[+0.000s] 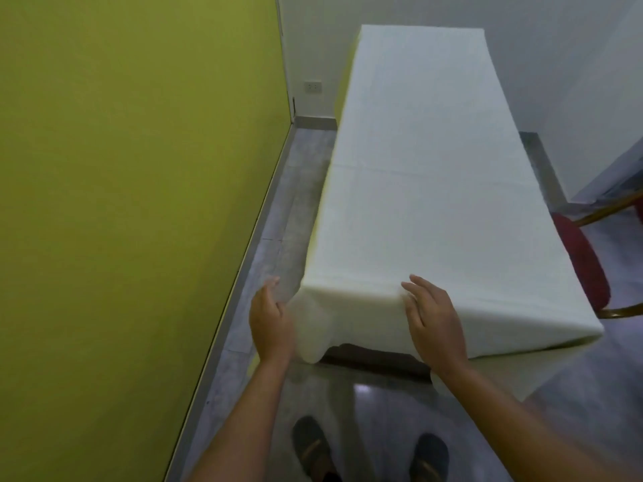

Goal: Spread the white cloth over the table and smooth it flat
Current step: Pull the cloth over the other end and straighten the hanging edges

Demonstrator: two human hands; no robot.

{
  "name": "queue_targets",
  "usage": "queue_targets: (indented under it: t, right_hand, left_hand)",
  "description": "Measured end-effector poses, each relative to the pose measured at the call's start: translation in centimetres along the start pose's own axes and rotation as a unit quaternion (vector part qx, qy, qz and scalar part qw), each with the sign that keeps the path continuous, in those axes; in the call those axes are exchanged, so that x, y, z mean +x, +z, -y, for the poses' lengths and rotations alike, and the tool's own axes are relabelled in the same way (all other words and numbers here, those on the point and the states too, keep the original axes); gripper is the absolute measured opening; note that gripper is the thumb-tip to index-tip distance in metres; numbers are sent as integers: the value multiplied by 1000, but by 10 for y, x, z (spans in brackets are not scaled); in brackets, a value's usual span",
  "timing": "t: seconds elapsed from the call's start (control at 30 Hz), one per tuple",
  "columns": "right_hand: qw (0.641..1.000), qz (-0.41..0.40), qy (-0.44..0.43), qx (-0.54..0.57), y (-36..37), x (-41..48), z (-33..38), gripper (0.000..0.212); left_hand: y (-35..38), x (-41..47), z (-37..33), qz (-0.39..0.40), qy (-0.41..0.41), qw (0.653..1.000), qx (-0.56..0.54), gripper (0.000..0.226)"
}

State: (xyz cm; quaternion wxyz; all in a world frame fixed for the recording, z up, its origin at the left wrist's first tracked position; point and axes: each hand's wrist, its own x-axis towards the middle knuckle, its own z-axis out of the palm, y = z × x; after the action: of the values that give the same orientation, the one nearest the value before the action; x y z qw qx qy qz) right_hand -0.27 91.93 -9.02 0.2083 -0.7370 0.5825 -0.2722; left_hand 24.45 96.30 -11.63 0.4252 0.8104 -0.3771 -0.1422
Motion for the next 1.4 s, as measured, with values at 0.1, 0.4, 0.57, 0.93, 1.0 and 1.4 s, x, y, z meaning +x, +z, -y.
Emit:
queue_targets:
  t: [0.1, 0.4, 0.57, 0.93, 1.0, 1.4]
  right_hand:
    - [999, -50, -18, 7, -22, -12, -27, 23]
    - [987, -82, 122, 65, -105, -66, -154, 14]
    - [952, -87, 280, 87, -128, -76, -202, 2]
    - [924, 46, 369, 86, -130, -69, -245, 45]
    - [928, 64, 363, 56, -128, -69, -249, 52]
    - [969, 129, 203, -57, -144, -62, -297, 14]
  left_hand:
    - [22, -17, -57, -47, 95, 994, -31, 41]
    - [161, -103, -190, 208, 251, 933, 156, 45]
    - [208, -128, -208, 312, 257, 876, 263, 48]
    - [264, -152, -249, 349, 262, 847, 303, 53]
    - [269, -159, -253, 343, 244, 849, 318, 54]
    - [291, -181, -267, 277, 149, 897, 311, 55]
